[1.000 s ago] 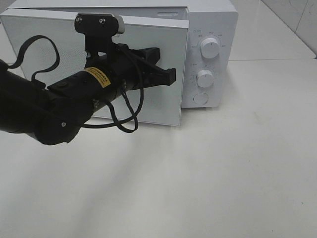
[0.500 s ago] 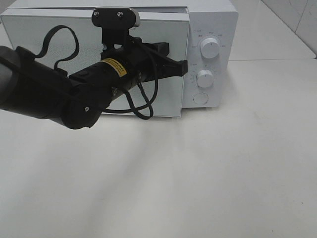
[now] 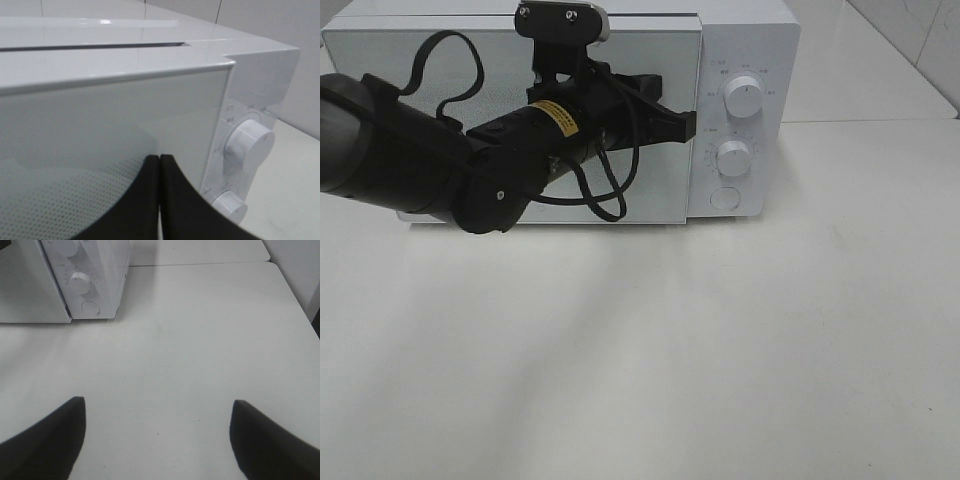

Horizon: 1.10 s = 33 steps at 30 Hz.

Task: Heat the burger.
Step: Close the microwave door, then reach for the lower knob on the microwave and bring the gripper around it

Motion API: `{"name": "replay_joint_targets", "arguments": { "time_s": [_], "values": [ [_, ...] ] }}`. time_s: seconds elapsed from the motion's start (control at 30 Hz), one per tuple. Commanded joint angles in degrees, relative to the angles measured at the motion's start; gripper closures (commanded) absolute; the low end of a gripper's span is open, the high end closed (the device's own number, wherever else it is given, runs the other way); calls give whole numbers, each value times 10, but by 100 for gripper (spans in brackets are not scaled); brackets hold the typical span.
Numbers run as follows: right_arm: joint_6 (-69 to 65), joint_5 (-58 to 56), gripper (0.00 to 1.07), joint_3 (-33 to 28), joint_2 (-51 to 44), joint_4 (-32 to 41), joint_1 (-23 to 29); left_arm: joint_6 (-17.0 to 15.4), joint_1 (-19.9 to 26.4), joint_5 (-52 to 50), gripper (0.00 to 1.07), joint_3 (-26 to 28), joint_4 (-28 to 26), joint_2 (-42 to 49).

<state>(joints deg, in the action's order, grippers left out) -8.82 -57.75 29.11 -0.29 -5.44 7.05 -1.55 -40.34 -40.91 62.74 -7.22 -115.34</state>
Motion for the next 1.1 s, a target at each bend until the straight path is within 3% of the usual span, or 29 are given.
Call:
{"name": "replay_joint_targets", "arguments": {
  "time_s": [0.03, 0.33, 0.43, 0.73, 0.9, 0.97, 1.03, 1.07, 1.1],
  "values": [
    [2, 1, 33, -2, -14, -3, -5, -2, 26, -6, 107, 22, -38, -4],
    [2, 1, 33, -2, -14, -3, -5, -3, 40, -7, 107, 44, -27, -5],
    [2, 1, 33, -2, -14, -3, -5, -17, 34, 19, 107, 44, -19, -3],
    [2, 1, 33, -2, -14, -3, -5, -29, -30, 181, 107, 36, 36, 13],
    [2, 1, 33, -2, -14, -3, -5, -29, -56, 248, 103, 11, 37, 42],
    [2, 1, 33, -2, -14, -3, -5, -29, -60, 266, 98, 8, 37, 48],
    [2, 1, 33, -2, -14, -3, -5, -29, -64, 340, 61, 7, 36, 67],
    [2, 1, 33, -2, -14, -3, -5, -29, -64, 340, 61, 7, 36, 67],
    [2, 1, 33, -2, -14, -3, -5, -30, -64, 356, 47, 7, 36, 73]
  ]
}}
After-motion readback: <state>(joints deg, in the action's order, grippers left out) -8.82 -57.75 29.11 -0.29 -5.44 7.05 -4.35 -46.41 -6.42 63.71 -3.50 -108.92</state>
